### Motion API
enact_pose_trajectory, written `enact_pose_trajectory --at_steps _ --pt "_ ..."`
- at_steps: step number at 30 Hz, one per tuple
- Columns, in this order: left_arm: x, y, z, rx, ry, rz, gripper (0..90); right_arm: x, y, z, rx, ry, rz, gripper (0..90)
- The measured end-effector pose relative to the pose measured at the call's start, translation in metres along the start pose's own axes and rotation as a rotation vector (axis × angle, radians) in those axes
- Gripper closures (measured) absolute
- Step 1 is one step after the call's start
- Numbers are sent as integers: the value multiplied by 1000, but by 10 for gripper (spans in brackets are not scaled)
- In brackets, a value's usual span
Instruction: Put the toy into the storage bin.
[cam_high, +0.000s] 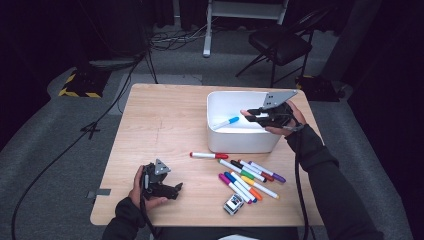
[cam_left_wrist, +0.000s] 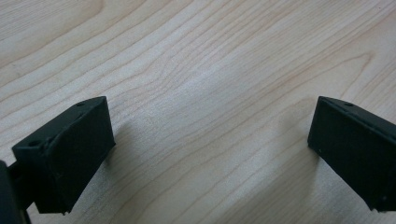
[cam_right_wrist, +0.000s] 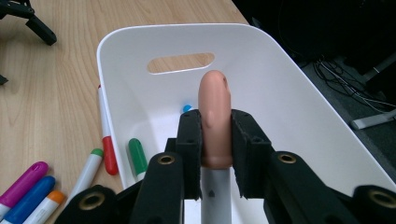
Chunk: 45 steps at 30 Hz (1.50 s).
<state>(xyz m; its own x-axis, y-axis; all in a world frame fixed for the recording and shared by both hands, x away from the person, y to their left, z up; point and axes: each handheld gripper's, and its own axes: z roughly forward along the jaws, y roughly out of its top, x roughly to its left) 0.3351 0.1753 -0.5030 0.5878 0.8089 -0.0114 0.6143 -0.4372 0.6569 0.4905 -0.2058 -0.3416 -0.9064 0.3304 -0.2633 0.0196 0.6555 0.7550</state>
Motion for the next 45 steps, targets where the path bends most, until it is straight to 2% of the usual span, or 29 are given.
enact_pose_trajectory --at_steps 4,9,12,15,23,26,31,32,39,45 --pt "0 0 0 0 0 0 6 -1 2 4 -3 3 11 748" --pt "0 0 0 0 -7 -5 6 3 2 6 13 36 7 742" --pt "0 0 0 -1 -5 -3 6 5 2 7 20 36 9 679" --pt "0 0 0 0 -6 -4 5 6 -1 6 15 31 16 662" --pt "0 0 0 0 -7 -5 5 4 -16 -17 -15 -41 64 537" --pt "0 0 0 0 -1 -1 6 -1 -27 -28 -28 -66 107 497" --pt "0 0 0 0 -5 -4 6 -2 -42 -40 -52 -52 142 476" --pt "0 0 0 0 -4 -2 6 0 -44 -42 -59 -45 149 476" --pt "0 0 0 0 -6 -5 6 22 -57 -60 -116 -22 116 504" --pt "0 0 0 -1 -4 -3 6 43 -72 -76 -162 7 109 526"
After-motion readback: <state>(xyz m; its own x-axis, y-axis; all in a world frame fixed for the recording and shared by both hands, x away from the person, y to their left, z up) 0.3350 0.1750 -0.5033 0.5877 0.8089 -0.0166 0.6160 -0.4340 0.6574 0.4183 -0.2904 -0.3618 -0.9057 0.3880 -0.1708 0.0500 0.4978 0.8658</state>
